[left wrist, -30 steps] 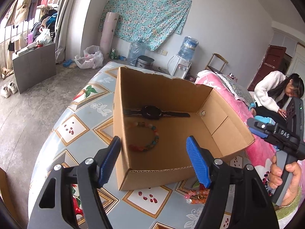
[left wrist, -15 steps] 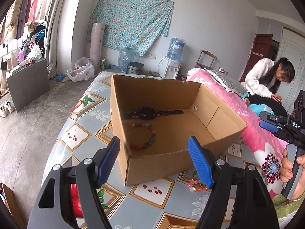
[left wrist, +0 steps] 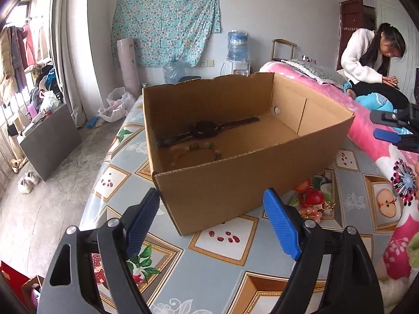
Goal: Organize jewelry
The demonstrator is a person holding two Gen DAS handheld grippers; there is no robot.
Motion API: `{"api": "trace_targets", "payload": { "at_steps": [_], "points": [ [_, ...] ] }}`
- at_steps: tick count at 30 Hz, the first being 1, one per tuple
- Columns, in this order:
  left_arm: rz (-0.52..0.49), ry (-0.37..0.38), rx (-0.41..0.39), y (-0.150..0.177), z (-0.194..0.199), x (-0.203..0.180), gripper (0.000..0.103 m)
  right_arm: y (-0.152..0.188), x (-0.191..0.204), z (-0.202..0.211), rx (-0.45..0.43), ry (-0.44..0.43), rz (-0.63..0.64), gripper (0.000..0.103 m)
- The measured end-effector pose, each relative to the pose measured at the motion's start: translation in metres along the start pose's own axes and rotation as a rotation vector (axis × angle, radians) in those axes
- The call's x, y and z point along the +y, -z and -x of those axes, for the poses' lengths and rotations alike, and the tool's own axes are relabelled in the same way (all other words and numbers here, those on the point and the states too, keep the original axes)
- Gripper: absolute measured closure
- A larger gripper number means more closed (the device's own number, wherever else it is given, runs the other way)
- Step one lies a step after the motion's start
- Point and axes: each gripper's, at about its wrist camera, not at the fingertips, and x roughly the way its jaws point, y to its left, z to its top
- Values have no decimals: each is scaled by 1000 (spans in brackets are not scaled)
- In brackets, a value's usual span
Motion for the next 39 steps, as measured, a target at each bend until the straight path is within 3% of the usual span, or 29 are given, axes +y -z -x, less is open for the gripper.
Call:
{"api": "trace_targets", "payload": {
  "at_steps": [7,11,17,32,39],
  "points": [
    [1,-13,0,-3,-7,0,23,22,9,-15,73,25,57,24],
    [-1,-41,8,-6,-11,-2,23,13,9,-28,92,-18,19,24],
    [13,-45,-3,-13,-17,-1,22,3,17,-41,115,-3,36,24],
    [14,-43,-5,-16,-22,2,22,-4,24,-48,96,3,17,24],
    [16,-35,-7,-11,-9,4,22,14,18,-19,68,53,62,23]
  ]
}}
